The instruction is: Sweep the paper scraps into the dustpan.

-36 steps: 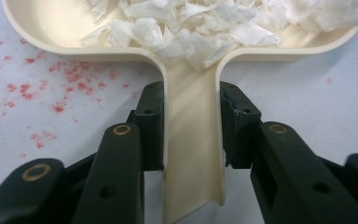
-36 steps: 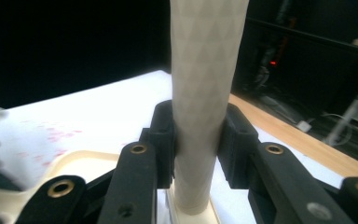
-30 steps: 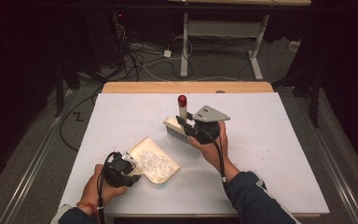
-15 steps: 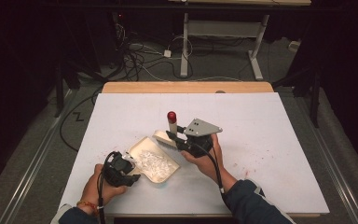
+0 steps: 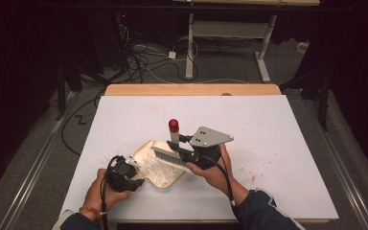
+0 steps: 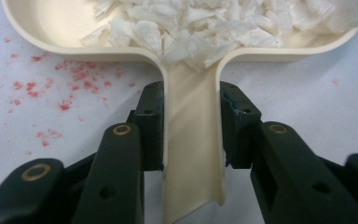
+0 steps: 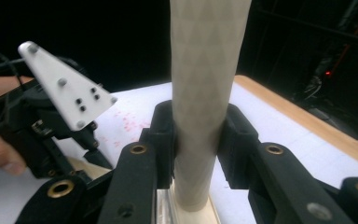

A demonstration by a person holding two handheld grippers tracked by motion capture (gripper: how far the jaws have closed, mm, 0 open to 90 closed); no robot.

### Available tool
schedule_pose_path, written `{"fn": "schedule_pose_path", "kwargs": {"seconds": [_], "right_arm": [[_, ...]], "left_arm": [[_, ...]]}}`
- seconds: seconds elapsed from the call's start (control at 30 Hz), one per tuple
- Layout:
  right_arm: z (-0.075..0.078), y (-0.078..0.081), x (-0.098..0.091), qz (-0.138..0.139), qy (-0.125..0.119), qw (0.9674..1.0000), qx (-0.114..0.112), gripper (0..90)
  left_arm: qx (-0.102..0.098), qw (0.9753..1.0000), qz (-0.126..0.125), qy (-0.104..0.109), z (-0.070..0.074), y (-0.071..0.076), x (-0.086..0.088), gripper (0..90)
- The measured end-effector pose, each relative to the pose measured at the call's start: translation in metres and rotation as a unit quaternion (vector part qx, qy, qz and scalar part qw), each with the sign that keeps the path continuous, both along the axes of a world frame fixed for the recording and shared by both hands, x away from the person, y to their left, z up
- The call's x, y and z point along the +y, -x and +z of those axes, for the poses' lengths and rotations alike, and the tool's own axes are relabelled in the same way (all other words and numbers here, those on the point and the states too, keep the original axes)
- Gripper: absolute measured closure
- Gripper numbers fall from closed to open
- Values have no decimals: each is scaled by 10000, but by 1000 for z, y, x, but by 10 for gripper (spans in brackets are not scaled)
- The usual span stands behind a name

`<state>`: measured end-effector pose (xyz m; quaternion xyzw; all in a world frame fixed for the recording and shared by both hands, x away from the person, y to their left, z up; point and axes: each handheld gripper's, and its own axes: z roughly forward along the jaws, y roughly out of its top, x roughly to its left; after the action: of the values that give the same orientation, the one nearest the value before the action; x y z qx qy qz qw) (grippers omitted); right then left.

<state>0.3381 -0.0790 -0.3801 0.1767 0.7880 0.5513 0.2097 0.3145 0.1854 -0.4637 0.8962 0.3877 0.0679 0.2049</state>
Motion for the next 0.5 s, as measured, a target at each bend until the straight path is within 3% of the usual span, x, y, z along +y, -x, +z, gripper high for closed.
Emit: {"fn": "schedule_pose_path", "kwargs": {"seconds": [0.2, 0.37, 0.4, 0.5], "right_arm": [[6, -10, -12, -229, -110, 9997, 48, 708], [4, -18, -17, -499, 3, 9987, -121, 708], [1, -25, -16, -671, 93, 9976, -151, 709], [-4, -33, -14, -809, 146, 9964, -202, 709]], "left_arm": [[1, 10000, -14, -1, 0, -1, 0, 636], [24, 10000, -34, -25, 0, -1, 1, 636], [30, 10000, -33, -31, 1, -1, 0, 636], [26, 10000, -38, -46, 1, -2, 0, 636]]}}
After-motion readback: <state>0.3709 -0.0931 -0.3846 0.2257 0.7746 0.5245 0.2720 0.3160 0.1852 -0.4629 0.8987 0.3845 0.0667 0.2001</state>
